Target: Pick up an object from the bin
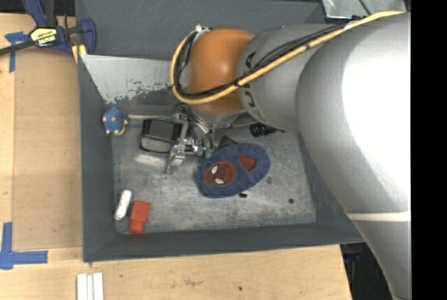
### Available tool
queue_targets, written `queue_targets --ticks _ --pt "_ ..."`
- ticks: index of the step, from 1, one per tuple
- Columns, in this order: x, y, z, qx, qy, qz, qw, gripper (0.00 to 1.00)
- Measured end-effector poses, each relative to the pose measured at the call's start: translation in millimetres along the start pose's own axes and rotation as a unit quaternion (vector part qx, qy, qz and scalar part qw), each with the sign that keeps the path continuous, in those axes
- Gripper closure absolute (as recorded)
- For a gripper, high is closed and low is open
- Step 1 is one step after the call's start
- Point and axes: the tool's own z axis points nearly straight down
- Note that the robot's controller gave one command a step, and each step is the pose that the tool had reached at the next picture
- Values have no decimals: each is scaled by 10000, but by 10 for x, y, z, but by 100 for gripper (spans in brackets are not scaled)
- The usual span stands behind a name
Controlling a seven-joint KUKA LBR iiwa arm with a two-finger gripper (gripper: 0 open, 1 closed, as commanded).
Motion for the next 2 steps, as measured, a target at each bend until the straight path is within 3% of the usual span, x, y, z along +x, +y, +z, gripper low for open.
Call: queue_targets --ticks 1,2 --pt "-3 9 -9 -12 -9 -3 10000 100" --pt "4 -4 -103 17 96 -4 10000 100"
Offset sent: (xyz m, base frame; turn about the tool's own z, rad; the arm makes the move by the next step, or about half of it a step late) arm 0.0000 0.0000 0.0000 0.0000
